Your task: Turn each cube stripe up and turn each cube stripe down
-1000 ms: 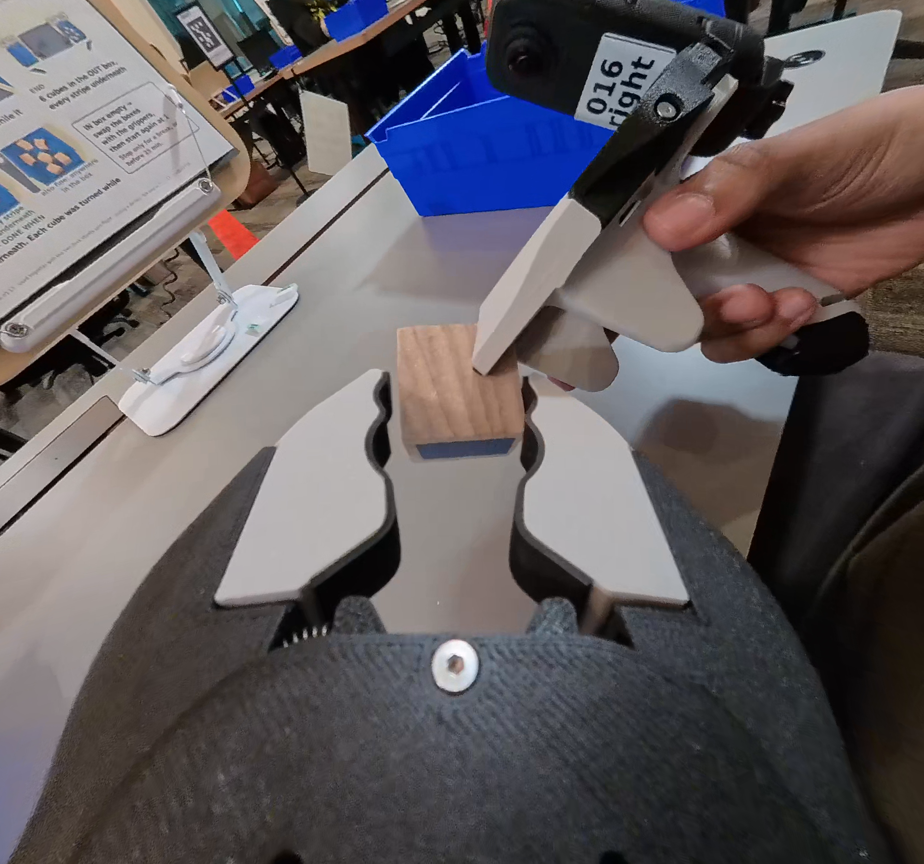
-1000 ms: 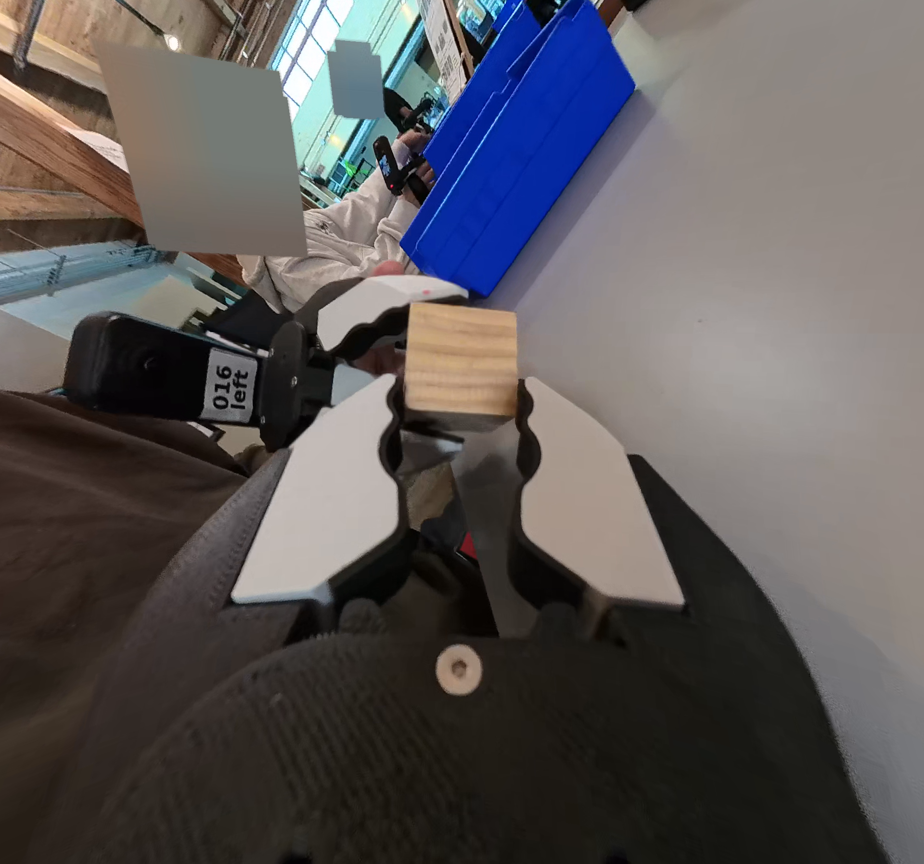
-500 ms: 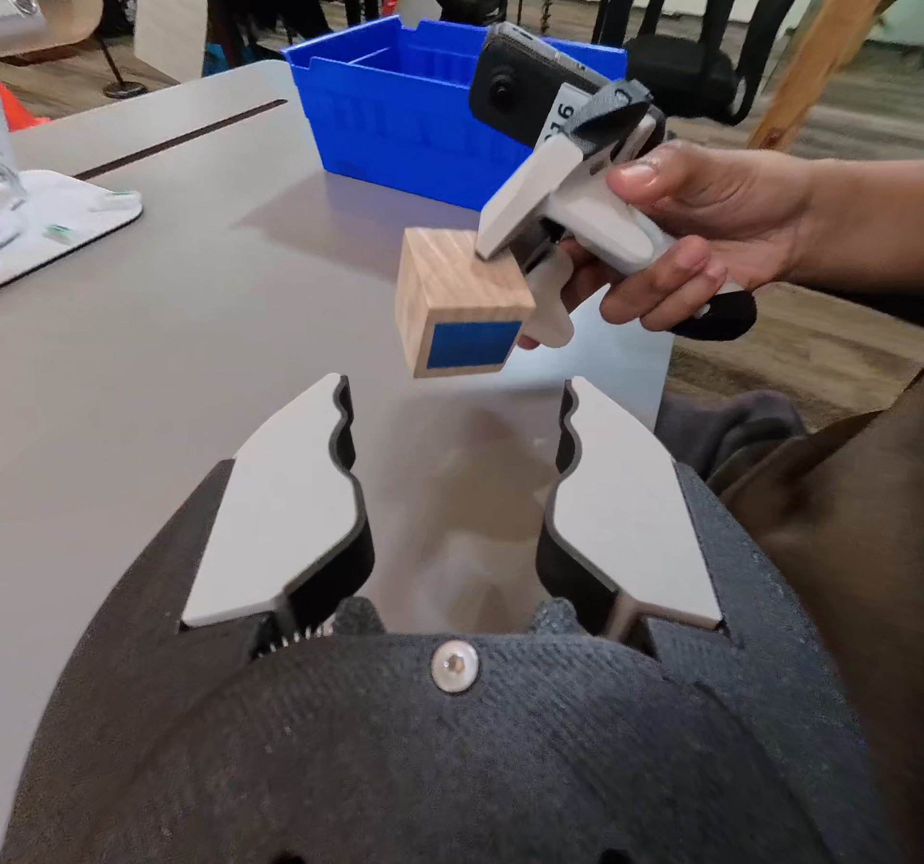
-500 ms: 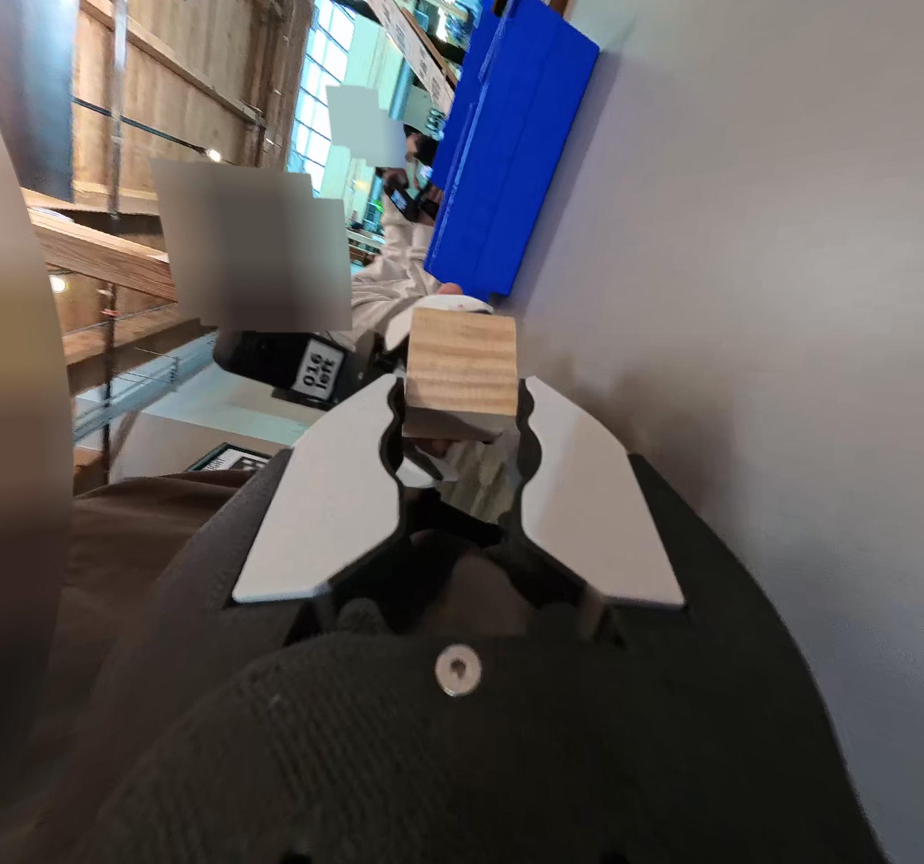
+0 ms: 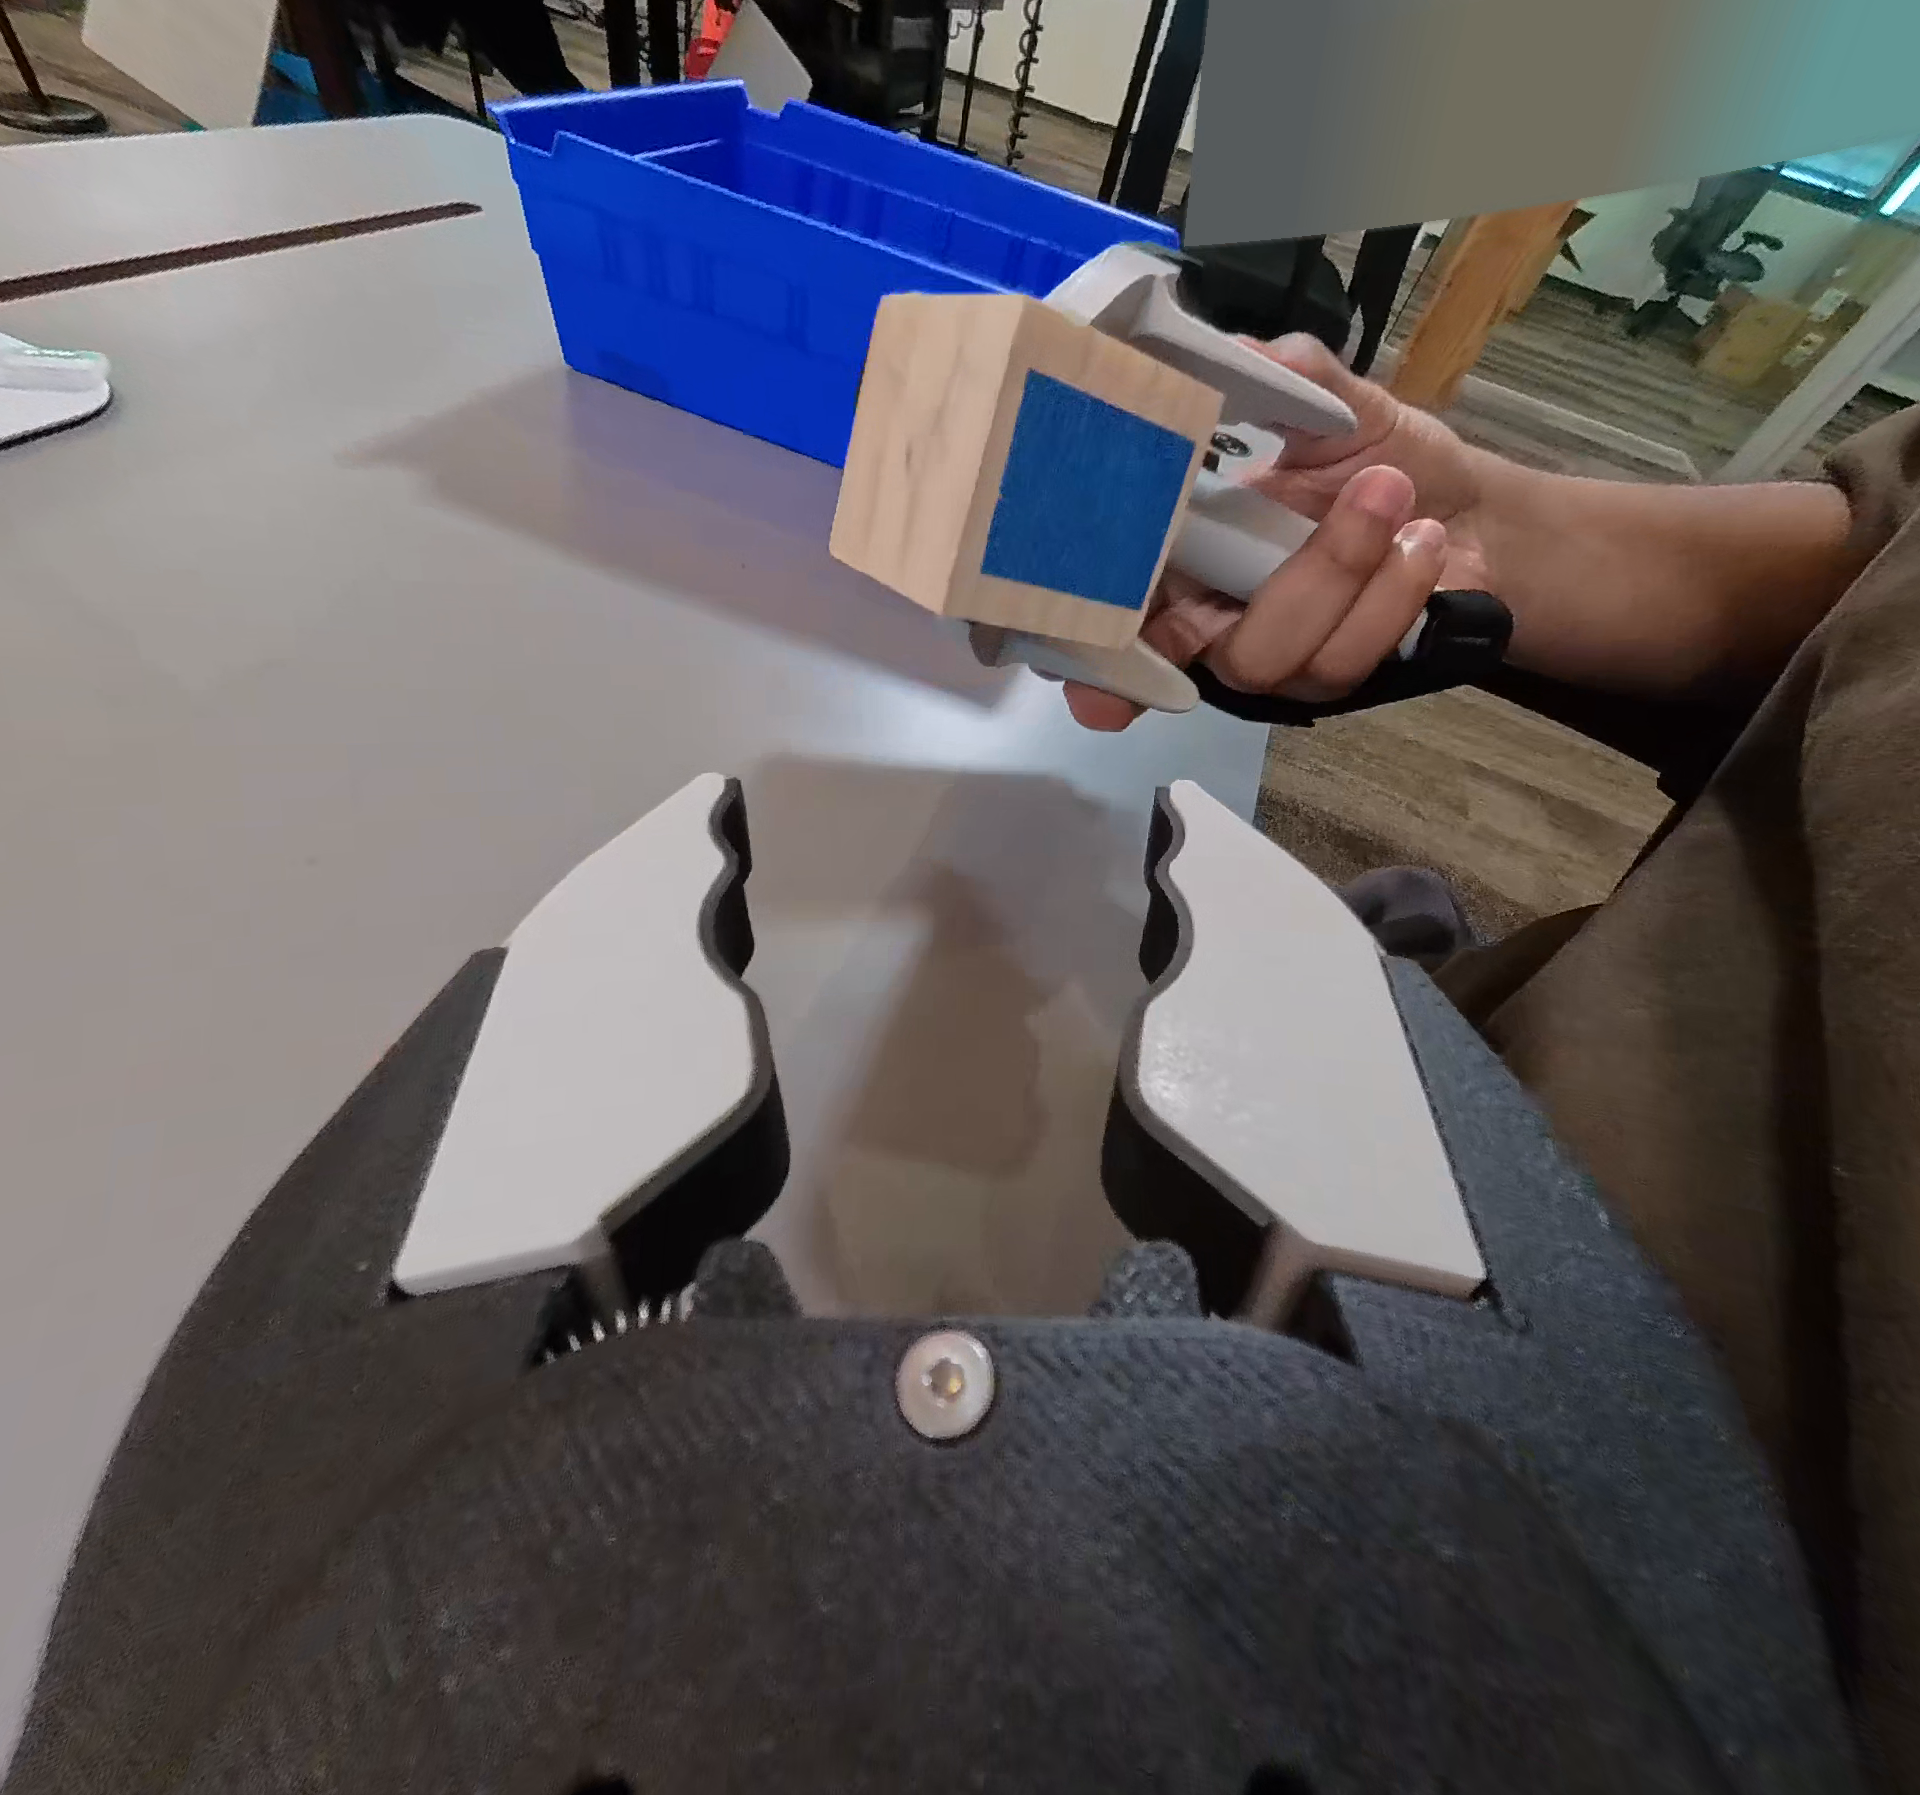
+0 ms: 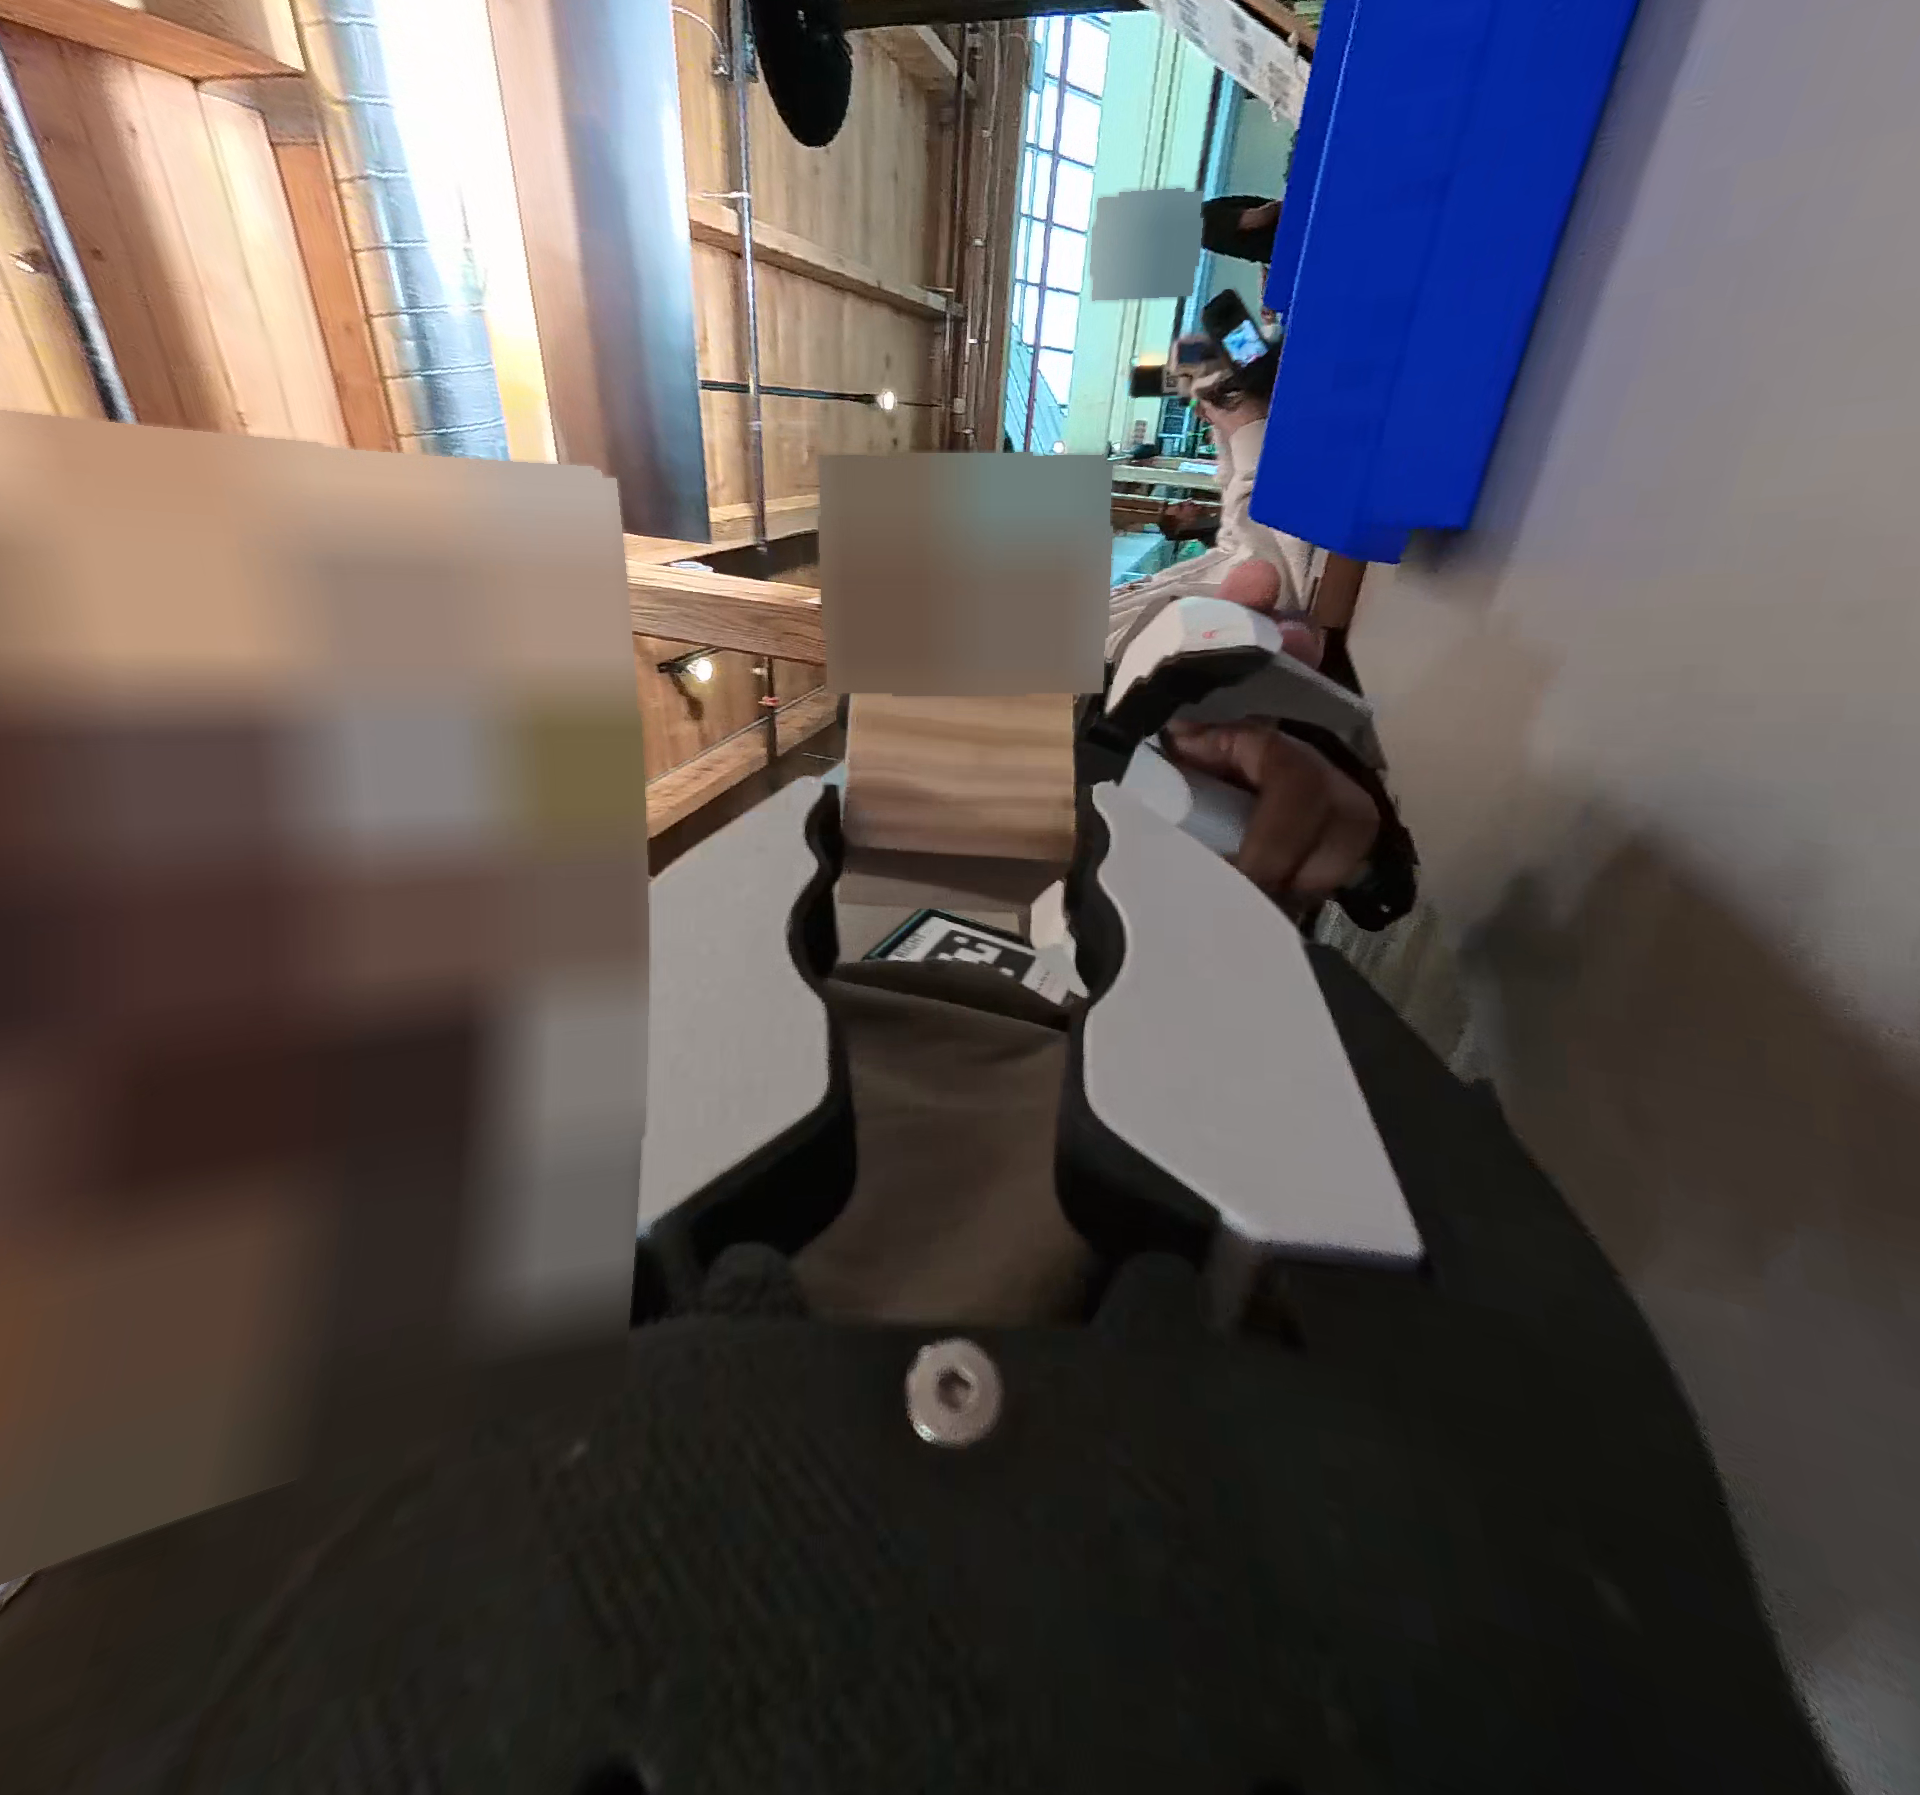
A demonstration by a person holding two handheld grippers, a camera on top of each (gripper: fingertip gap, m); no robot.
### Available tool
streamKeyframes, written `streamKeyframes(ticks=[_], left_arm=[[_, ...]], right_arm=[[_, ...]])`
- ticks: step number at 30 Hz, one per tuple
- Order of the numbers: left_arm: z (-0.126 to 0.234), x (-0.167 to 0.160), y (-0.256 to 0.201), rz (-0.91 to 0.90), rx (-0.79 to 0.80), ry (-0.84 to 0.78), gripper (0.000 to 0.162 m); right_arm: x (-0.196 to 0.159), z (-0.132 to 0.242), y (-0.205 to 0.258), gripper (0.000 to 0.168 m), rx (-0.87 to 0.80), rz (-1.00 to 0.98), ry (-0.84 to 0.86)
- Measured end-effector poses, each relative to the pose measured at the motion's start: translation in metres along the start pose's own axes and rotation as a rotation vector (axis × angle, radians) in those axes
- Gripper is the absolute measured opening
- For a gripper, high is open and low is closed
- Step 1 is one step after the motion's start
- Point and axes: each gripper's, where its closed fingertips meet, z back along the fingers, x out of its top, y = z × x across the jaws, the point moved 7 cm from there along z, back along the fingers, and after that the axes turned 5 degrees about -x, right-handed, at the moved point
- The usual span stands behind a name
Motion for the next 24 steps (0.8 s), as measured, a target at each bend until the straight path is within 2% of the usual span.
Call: streamKeyframes(ticks=[6, 14, 19, 24], left_arm=[[0.004, 0.005, -0.002, -0.003, -0.009, -0.053, 0.069], [-0.007, 0.021, -0.007, -0.015, 0.088, -0.201, 0.071], [-0.002, 0.024, -0.011, -0.072, 0.128, -0.231, 0.049], [0.001, 0.023, -0.011, -0.096, 0.111, -0.213, 0.048]], right_arm=[[0.000, -0.002, -0.007, 0.044, 0.077, -0.090, -0.038], [-0.005, -0.011, -0.013, 0.044, 0.208, -0.217, -0.123], [-0.013, -0.020, -0.015, 0.044, 0.234, -0.264, -0.099], [-0.016, -0.022, -0.015, 0.044, 0.217, -0.246, -0.078]])
